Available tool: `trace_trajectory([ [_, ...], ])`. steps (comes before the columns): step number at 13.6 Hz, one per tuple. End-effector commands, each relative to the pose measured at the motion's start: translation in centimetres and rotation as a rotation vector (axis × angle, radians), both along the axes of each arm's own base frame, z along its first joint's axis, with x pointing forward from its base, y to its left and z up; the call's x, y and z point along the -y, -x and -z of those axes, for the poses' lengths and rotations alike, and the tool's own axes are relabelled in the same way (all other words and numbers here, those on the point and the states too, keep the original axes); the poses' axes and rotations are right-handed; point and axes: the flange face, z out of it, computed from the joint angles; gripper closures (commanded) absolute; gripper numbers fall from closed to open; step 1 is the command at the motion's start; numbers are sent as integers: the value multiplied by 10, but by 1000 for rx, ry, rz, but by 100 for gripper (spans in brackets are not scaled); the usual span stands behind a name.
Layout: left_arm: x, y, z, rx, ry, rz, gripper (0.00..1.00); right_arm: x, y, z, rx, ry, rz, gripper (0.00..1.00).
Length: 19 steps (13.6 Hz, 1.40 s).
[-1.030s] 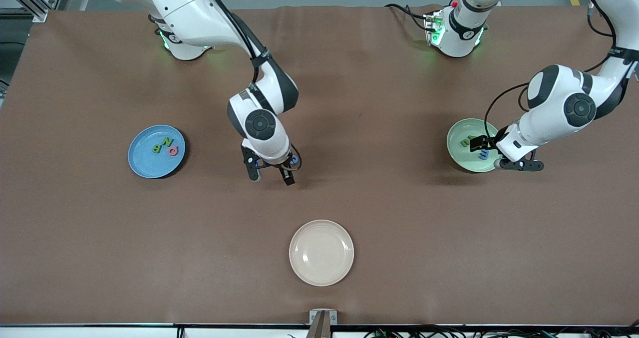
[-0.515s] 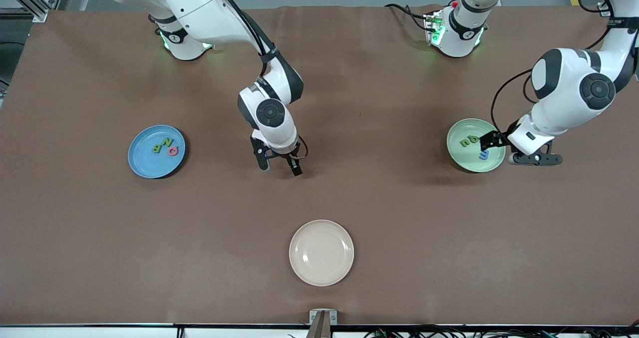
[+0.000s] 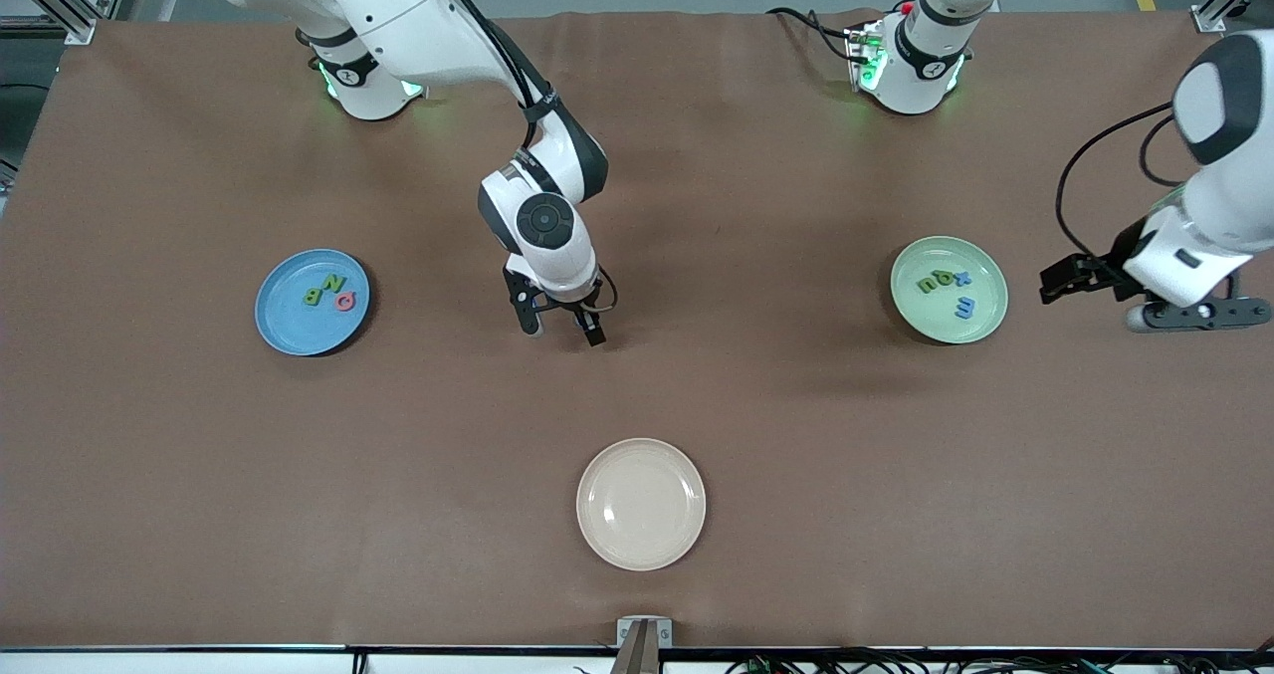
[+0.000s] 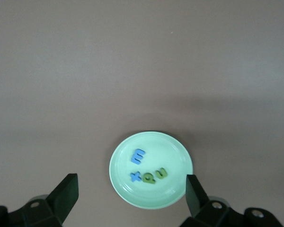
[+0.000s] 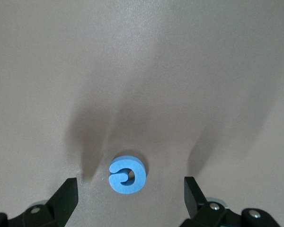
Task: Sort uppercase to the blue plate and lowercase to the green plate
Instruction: 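Lower the right gripper around the blue C while the left gripper withdraws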
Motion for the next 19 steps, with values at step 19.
trace_trajectory([
  [19,13,1,-119,-1,-3,7,0,1,14,10,-5,33,-20,7],
])
